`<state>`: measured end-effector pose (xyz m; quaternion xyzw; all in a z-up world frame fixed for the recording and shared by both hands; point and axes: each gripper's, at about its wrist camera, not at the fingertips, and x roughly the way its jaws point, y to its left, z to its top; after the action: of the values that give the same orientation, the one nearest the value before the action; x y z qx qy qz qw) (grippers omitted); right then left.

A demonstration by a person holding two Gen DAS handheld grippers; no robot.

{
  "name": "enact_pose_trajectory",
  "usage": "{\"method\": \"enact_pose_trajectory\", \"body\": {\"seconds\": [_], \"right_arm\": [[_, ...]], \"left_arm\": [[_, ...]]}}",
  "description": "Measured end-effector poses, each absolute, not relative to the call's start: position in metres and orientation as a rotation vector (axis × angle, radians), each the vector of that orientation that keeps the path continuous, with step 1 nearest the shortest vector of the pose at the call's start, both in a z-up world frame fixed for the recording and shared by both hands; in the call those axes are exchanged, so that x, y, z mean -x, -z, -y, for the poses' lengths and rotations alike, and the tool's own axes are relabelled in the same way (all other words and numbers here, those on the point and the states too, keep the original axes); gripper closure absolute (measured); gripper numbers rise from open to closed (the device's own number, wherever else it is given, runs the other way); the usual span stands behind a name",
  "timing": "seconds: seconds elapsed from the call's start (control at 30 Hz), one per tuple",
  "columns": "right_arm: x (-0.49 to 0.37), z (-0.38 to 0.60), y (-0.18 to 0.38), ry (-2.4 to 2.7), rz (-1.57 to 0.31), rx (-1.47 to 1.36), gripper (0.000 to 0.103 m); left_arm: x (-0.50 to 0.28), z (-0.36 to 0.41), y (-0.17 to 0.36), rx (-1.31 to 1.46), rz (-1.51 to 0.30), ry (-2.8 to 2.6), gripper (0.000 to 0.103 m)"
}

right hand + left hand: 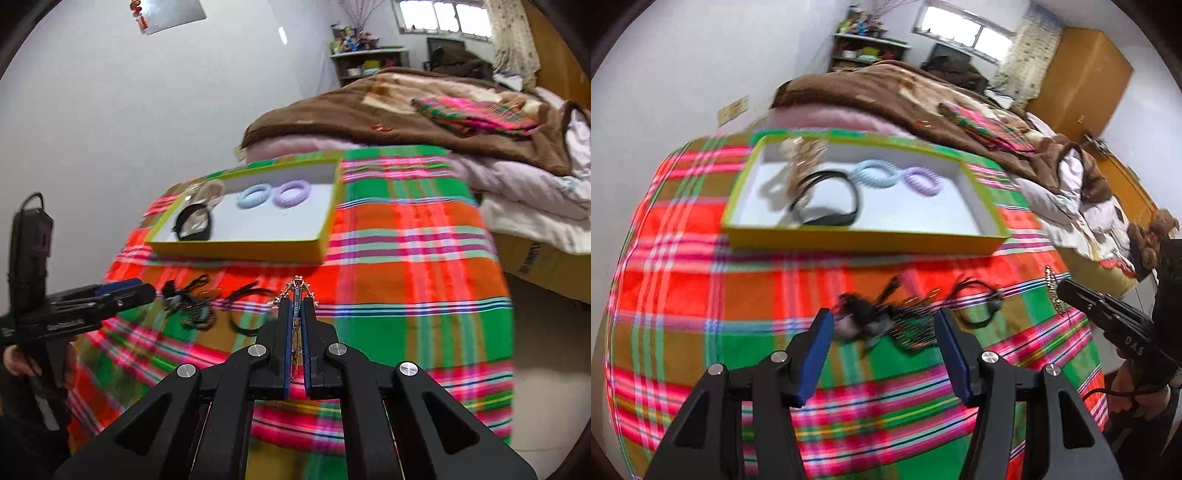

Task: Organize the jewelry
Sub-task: 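Lift the gold chain with the right gripper while the left gripper grasps the black green-bead hair tie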

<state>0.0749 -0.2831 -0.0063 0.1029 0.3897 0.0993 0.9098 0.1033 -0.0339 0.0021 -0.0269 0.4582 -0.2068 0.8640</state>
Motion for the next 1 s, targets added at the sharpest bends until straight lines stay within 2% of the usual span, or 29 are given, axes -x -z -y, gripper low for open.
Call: {"method": "enact_pose_trajectory", "body": {"seconds": [0.33, 0.77, 1.0], "right_arm": [[-0.066, 0.311, 0.009, -0.161, -0.787, -0.227, 0.099], [-0.068, 0.324, 0.017, -0.151, -0.786, -0.231, 0.099], [-0.069, 0.324, 0.017, -0.153, -0.783, -0.225, 0.099]], "left_arm": [[-0.097, 0.128, 0.009, -0.119, -0.981, 0.613, 0.044], [-0.107, 0.165, 0.028, -0.17, -1.013, 0.571, 0.045], [-0.105, 0.177, 0.033, -0.237, -1.004, 0.539, 0.063]]}}
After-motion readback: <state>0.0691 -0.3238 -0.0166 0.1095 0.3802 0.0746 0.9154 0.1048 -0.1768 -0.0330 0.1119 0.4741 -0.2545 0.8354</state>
